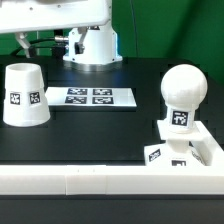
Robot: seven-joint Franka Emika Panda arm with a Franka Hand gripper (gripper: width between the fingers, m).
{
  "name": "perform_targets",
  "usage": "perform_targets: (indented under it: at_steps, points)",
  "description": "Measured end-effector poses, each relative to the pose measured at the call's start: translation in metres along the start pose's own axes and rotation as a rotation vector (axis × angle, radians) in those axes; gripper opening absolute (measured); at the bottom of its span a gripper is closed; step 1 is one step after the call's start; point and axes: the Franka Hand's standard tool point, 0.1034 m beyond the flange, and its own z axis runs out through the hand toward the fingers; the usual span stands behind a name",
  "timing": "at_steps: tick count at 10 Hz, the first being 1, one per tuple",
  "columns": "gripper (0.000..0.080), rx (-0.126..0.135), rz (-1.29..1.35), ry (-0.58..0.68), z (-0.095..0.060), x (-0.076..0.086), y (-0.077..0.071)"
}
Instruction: Assemble lamp
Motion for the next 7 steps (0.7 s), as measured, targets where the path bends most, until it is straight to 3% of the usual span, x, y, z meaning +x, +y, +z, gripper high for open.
perform_targets:
  at_steps: [2,7]
  points:
    - [0.0699,-0.007,-0.007,-0.002,0.005,-0.002,0.012]
    - [0.0699,-0.036,-0.020,-0.019,0.033,-0.008,0.014]
